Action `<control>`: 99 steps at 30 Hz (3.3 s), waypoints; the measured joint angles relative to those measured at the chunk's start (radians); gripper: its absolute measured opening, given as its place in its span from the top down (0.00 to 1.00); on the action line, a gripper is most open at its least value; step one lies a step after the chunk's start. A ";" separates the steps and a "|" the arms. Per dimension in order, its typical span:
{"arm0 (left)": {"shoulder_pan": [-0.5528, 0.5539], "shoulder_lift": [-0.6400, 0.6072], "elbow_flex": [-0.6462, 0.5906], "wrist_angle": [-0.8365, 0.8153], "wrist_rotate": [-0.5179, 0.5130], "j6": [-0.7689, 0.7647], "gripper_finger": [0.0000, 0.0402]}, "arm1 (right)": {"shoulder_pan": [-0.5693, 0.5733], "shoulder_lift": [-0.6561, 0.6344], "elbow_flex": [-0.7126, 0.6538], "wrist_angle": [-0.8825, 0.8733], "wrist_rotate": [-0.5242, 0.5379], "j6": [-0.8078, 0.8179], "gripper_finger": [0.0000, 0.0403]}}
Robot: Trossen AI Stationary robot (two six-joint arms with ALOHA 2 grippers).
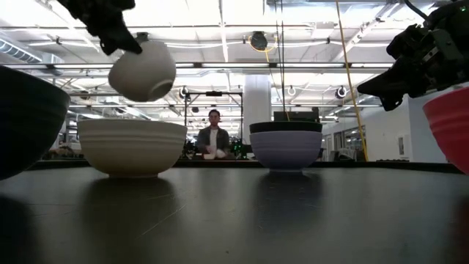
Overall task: Nest bowls inside each other
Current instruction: Stack the top white bowl on top of the black bowl
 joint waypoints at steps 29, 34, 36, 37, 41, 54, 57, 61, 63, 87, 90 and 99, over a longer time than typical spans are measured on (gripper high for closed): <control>-0.129 0.293 0.033 0.530 0.152 0.014 0.99 | 0.000 0.001 0.000 0.009 0.000 -0.011 1.00; -0.100 0.410 0.145 0.531 0.209 0.058 0.99 | 0.000 0.001 0.000 0.009 0.000 -0.021 1.00; -0.088 0.460 0.195 0.530 0.231 0.070 0.99 | 0.000 0.001 0.000 0.008 0.000 -0.026 1.00; -0.083 0.484 0.219 0.527 0.248 0.077 0.99 | 0.000 0.001 0.000 0.008 0.000 -0.027 1.00; -0.062 0.576 0.324 0.508 0.286 0.093 0.99 | 0.000 0.001 0.000 0.009 0.000 -0.035 1.00; -0.007 0.725 0.441 0.450 0.377 0.115 0.99 | 0.000 -0.136 0.000 0.004 -0.003 -0.047 1.00; 0.010 0.739 0.442 0.457 0.390 0.107 0.99 | 0.000 -0.147 0.000 0.006 -0.014 -0.046 1.00; 0.036 0.766 0.442 0.475 0.425 0.086 0.99 | 0.000 -0.147 0.000 0.009 -0.030 -0.047 1.00; 0.045 0.783 0.442 0.483 0.435 0.077 0.99 | 0.000 -0.146 0.000 0.008 -0.029 -0.048 1.00; -0.015 1.262 1.164 -0.185 0.354 0.220 0.99 | 0.000 -0.146 0.002 -0.058 -0.030 -0.055 1.00; -0.032 1.281 1.173 -0.193 0.352 0.230 0.99 | 0.000 -0.146 0.002 -0.058 -0.030 -0.056 1.00; -0.052 1.308 1.167 -0.251 0.292 0.236 0.99 | 0.000 -0.146 0.002 -0.057 -0.030 -0.053 1.00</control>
